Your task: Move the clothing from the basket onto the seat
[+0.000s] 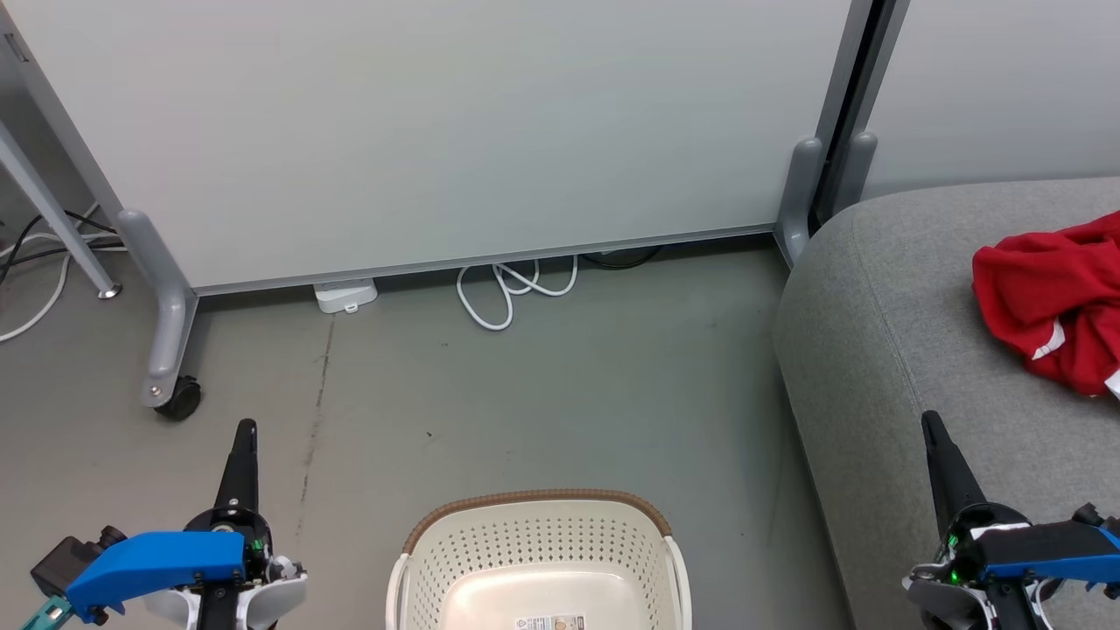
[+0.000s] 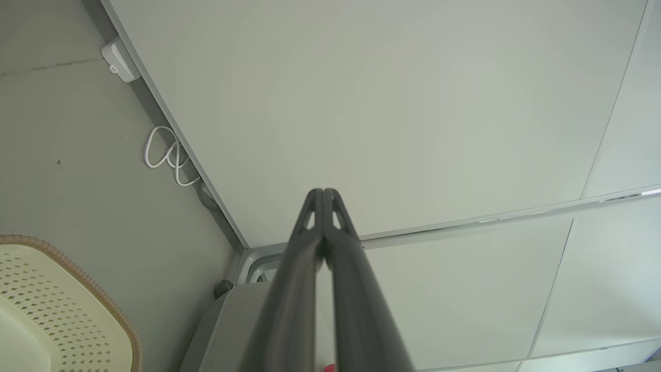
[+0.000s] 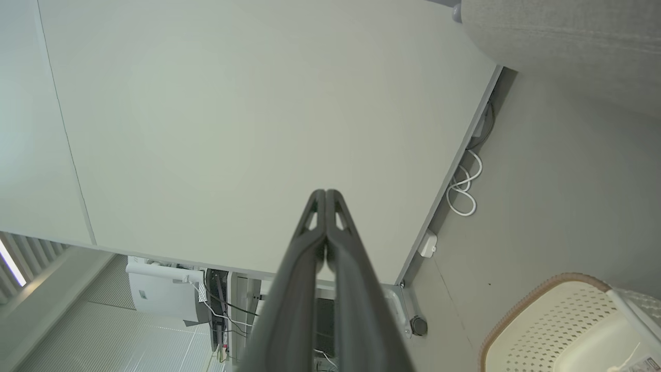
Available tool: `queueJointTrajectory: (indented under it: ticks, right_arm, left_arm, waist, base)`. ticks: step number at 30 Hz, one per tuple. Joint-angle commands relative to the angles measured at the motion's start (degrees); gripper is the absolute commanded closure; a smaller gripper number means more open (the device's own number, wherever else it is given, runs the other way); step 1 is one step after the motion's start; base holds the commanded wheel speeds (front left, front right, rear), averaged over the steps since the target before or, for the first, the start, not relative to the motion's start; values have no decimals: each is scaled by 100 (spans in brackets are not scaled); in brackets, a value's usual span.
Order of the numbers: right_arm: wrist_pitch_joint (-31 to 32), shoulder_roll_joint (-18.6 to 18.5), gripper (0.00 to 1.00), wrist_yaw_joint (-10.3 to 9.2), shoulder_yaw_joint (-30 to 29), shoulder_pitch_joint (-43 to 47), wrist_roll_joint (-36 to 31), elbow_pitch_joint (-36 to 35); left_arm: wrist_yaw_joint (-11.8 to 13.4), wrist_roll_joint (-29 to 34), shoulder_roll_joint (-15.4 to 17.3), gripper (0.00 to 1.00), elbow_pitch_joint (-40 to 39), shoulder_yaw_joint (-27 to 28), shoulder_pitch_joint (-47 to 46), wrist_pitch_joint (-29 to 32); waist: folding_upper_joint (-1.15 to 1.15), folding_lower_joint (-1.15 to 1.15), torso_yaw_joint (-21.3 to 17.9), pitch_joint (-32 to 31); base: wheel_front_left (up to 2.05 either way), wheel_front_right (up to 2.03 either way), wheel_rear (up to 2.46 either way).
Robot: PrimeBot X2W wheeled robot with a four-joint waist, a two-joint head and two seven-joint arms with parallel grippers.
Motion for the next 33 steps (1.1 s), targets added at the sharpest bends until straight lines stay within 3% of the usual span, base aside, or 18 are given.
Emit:
queueJointTrajectory:
  ticks: [1, 27, 33]
  right_arm:
    - [41, -7, 100, 4, -13, -130, 118, -7]
    - [322, -6, 100, 5, -77, -201, 1179, 25]
    - [324, -6, 100, 5, -76, -201, 1157, 25]
  left_arm:
    - [-53, -123, 6, 100, -48, 46, -106, 37]
    - [-64, -1209, 6, 100, -40, 127, -169, 313]
    - [-61, -1187, 6, 100, -39, 127, -166, 312]
  waist:
    - [0, 0, -3, 0]
    - [0, 0, -77, -6]
    - [0, 0, -77, -6]
  base:
    - [0, 0, 0]
    - [0, 0, 0]
    - [0, 0, 0]
